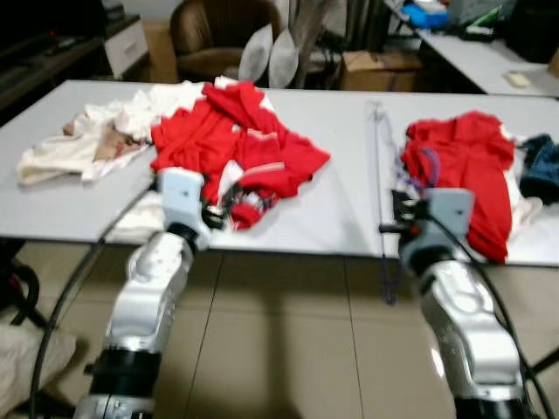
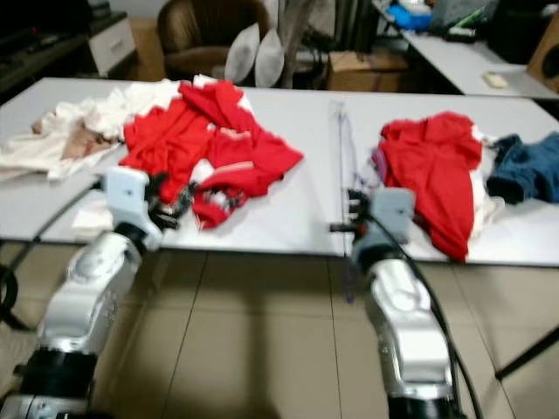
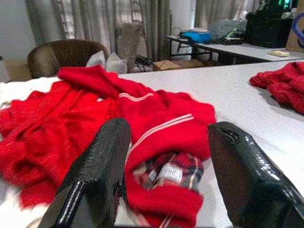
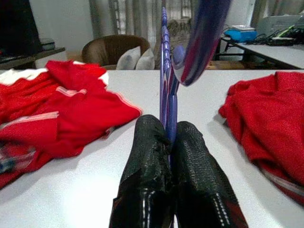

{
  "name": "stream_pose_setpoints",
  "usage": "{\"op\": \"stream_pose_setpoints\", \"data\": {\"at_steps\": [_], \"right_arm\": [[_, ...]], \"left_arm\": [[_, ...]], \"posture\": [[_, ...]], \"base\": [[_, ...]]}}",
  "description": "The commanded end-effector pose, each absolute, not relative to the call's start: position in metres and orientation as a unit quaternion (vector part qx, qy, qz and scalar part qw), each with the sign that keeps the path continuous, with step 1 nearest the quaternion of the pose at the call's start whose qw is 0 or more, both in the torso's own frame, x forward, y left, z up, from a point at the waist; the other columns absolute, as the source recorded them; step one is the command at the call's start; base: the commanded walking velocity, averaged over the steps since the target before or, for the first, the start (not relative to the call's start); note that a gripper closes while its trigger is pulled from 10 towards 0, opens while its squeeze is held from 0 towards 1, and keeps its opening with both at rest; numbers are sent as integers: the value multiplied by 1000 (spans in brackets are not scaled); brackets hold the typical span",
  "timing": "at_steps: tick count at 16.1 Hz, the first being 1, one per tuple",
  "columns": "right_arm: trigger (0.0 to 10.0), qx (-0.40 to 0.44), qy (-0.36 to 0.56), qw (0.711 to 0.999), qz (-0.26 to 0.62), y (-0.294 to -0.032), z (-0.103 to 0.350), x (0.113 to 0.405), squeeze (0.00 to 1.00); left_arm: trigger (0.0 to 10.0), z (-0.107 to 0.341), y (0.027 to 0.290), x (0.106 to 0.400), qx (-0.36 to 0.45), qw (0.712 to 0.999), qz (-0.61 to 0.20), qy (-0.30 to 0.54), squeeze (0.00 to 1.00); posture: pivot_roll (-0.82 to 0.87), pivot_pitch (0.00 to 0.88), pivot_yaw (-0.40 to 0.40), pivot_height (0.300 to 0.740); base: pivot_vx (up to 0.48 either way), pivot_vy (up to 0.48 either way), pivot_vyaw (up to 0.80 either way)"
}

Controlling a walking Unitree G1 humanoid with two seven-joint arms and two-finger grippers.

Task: Hang hanger

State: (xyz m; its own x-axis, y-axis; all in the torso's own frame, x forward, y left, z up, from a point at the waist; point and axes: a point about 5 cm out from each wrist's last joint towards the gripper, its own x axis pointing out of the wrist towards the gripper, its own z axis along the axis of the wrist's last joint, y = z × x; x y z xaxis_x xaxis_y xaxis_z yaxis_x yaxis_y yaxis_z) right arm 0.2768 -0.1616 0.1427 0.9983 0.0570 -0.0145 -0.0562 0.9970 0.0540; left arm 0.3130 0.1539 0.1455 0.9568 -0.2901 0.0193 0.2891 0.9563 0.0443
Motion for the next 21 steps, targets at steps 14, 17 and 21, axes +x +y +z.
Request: {"op": "stream_pose_setpoints", "data": {"at_steps": [14, 17, 21], "right_arm": [[10000, 32, -6, 999, 39, -153, 146, 274, 0], [10000, 31, -5, 999, 42, -152, 146, 274, 0], [10000, 26, -2, 998, 53, -152, 145, 274, 0]], "left_arm": [[10000, 132, 161, 302, 47, 987, -152, 9, 0], [10000, 131, 169, 303, 46, 990, -131, 8, 0], [10000, 123, 190, 307, 69, 993, -84, 47, 0]], "posture": [[-105, 0, 44, 740], [-102, 0, 43, 740], [-104, 0, 47, 740]], "base": [[159, 69, -538], [0, 0, 0], [0, 0, 0]]}}
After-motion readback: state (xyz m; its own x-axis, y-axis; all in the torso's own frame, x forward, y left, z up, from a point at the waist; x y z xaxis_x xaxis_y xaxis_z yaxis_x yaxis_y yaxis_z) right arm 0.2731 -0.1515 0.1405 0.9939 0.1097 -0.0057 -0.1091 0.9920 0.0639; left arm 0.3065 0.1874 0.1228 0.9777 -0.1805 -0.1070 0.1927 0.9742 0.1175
